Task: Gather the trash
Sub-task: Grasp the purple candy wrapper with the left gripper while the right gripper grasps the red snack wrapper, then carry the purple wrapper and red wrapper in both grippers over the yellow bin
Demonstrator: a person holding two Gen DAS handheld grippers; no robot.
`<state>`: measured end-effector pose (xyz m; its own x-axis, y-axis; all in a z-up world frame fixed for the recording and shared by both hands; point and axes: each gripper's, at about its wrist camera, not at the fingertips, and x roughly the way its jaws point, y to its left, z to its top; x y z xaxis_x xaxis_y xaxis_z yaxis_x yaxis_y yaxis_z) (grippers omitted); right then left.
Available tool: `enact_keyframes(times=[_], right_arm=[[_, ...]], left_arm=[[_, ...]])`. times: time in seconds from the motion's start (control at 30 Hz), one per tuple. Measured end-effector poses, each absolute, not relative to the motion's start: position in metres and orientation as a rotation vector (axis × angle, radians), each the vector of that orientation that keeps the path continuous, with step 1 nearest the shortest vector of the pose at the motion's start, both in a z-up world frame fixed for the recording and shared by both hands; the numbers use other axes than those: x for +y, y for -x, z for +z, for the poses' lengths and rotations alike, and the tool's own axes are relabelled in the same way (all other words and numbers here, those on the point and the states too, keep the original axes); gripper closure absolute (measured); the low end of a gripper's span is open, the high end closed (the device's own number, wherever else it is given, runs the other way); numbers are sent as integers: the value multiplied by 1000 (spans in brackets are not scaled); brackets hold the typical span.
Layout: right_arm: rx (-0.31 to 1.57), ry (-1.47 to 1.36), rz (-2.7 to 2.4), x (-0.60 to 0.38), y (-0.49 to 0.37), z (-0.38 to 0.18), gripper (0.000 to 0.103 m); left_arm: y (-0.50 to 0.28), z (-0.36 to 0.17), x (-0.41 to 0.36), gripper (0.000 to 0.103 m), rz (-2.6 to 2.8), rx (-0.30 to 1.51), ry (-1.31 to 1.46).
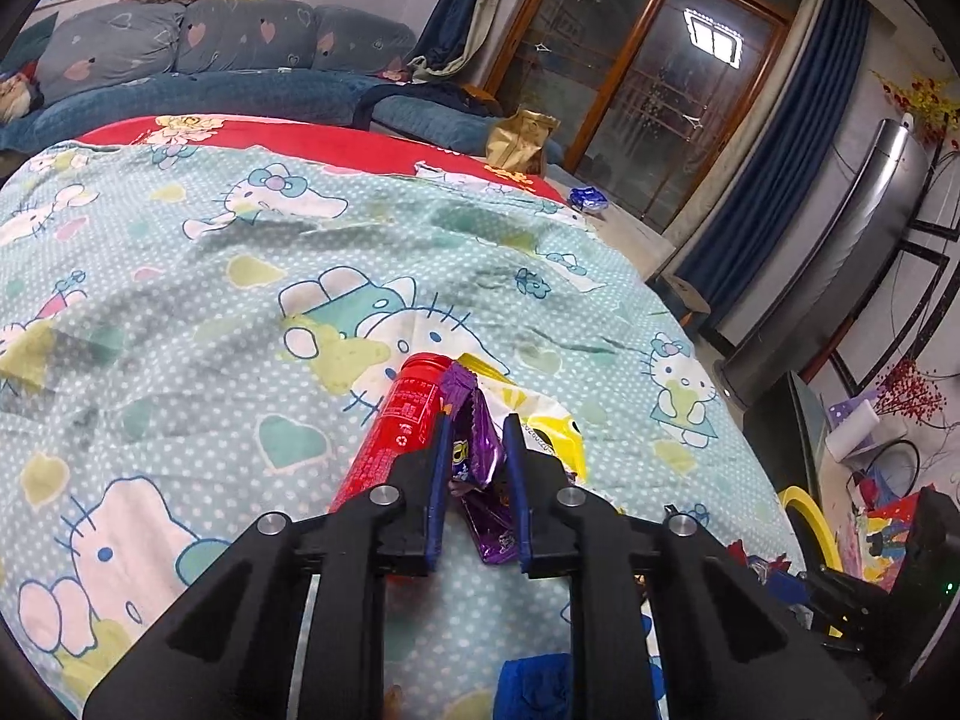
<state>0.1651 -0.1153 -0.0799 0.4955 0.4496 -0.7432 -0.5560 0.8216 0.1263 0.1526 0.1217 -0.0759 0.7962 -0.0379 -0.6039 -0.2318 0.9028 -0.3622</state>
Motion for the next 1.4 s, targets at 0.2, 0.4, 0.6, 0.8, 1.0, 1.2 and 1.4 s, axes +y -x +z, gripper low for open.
enact_keyframes(times=[0.2,0.4,0.6,0.8,1.0,1.2,1.4], right_arm=[[861,74,633,-123,-156,-76,83],[851,31,660,-127,-150,-68,84],[825,12,689,-128,-143,-57,85],[805,-10,710,-131,-139,-45,85],[781,-23,713,-135,-137,-36,85],[756,-44,705,-145,-138,-26,85],[733,-68,690,-158,-139,-18,85]], left_arm=[[-139,-61,114,93,73,589,432],[-124,-40,103,93,43,543,413],[-114,-23,93,93,12,512,397],[-108,-12,83,93,-21,491,380],[-106,-7,70,93,-52,490,362],[-104,-4,57,93,-84,489,343],[-104,-2,43,93,-112,493,320]])
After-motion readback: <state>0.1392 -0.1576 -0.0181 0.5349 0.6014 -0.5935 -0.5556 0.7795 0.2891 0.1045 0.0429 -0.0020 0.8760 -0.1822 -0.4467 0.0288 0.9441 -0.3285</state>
